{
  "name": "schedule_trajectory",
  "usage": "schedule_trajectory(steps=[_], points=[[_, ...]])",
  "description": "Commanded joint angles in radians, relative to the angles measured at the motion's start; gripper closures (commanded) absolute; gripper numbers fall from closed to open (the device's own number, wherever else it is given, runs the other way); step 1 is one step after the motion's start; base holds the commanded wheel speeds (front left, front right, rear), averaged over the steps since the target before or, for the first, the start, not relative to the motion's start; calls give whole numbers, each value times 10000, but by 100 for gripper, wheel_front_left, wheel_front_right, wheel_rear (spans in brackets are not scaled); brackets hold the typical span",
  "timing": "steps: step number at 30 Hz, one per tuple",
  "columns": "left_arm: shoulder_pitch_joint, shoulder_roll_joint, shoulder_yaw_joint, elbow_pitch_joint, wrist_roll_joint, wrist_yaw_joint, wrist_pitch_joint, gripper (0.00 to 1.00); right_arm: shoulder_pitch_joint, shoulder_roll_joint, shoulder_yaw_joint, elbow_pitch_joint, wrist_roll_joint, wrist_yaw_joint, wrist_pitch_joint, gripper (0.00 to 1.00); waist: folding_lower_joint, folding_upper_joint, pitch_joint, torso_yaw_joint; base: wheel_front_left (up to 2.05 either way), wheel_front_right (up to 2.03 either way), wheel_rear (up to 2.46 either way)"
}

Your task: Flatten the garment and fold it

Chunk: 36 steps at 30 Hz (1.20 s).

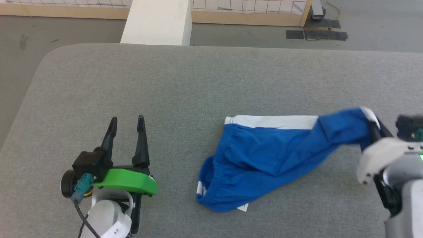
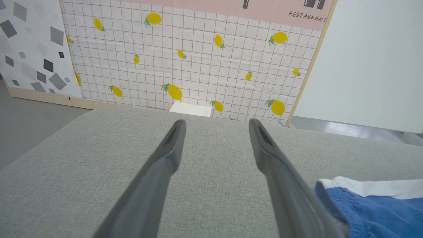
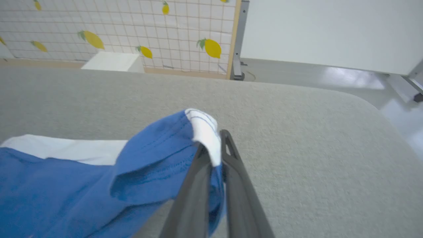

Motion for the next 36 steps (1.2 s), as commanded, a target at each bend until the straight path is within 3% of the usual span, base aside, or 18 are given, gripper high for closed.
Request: schedule_trajectory(steps=[1,2,7,11,17,20,30,36], points=[[7,-41,-47,37,86,-63,-36,0,177,64,-209,226,-176,-17,184,8,0,-1,-14,-18,0,0,0],[-4,-42,-65,80,77,-88,-36,0,278,87,-481,386,-239,-17,304,0,0,-1,-31,-27,0,0,0],[20,-46,-101,176,70,-149,-36,0,988,155,-1371,237,-480,-17,469,0,0,-1,-119,-77,0,0,0],[71,-49,-196,213,54,-160,-36,0,1920,185,-1901,-709,-501,-17,299,0,0,-1,-189,-140,0,0,0],[-200,-52,-621,373,-175,-140,-34,0,2732,190,-1127,-2190,-102,-17,-1382,0,0,-1,18,-494,0,0,0],[-738,-53,-1194,762,-510,-62,248,0,2795,191,-494,-2266,41,-17,-2230,0,0,-1,182,-691,0,0,0],[-2987,-54,-3401,2807,-2151,759,3623,0,2449,192,1191,-1627,463,-17,-3152,0,0,-1,538,-1616,0,0,0],[-3541,208,-3930,3869,-1791,1594,6050,0,2239,192,1461,-1406,630,-17,-3343,0,0,-1,644,-2010,0,0,0]])
